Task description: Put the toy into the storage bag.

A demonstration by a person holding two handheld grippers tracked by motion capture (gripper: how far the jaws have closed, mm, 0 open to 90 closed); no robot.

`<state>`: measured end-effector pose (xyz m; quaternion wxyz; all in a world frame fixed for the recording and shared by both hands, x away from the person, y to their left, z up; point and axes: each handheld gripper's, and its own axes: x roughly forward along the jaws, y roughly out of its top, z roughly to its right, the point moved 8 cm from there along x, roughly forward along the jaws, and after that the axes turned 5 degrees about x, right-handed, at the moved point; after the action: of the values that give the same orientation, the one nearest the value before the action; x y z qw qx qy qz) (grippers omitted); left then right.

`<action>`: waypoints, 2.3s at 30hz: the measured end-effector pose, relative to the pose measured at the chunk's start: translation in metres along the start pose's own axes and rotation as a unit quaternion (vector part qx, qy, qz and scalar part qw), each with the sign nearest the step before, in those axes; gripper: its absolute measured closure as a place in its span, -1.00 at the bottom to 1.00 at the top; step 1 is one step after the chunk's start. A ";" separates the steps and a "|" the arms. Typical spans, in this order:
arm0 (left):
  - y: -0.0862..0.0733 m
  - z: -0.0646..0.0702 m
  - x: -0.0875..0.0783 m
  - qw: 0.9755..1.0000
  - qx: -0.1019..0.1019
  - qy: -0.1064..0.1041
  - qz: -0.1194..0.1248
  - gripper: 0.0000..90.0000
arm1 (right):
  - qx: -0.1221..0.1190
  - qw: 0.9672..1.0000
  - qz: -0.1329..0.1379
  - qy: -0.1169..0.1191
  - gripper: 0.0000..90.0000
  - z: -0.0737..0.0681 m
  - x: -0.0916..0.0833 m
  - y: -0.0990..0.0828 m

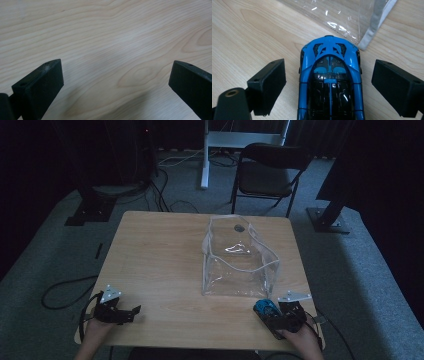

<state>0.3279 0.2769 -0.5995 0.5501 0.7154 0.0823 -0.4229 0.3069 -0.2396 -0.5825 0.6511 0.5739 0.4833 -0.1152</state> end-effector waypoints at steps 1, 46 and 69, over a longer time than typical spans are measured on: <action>-0.003 -0.003 -0.001 1.000 -0.001 0.004 -0.002 -0.99 | 0.000 1.000 -0.004 0.001 -0.75 0.000 0.001 -0.001; -0.021 -0.025 0.002 0.997 -0.033 0.063 -0.023 -0.99 | -0.018 0.993 -0.111 -0.043 -0.45 0.001 0.019 -0.013; -0.019 -0.026 0.004 0.998 -0.025 0.056 -0.023 -0.99 | 0.043 0.999 0.001 -0.005 -0.42 0.020 -0.037 0.014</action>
<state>0.3328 0.3051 -0.6148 0.5527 0.7216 0.1397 -0.3927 0.3079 -0.2673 -0.5477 0.6280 0.6014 0.4742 -0.1380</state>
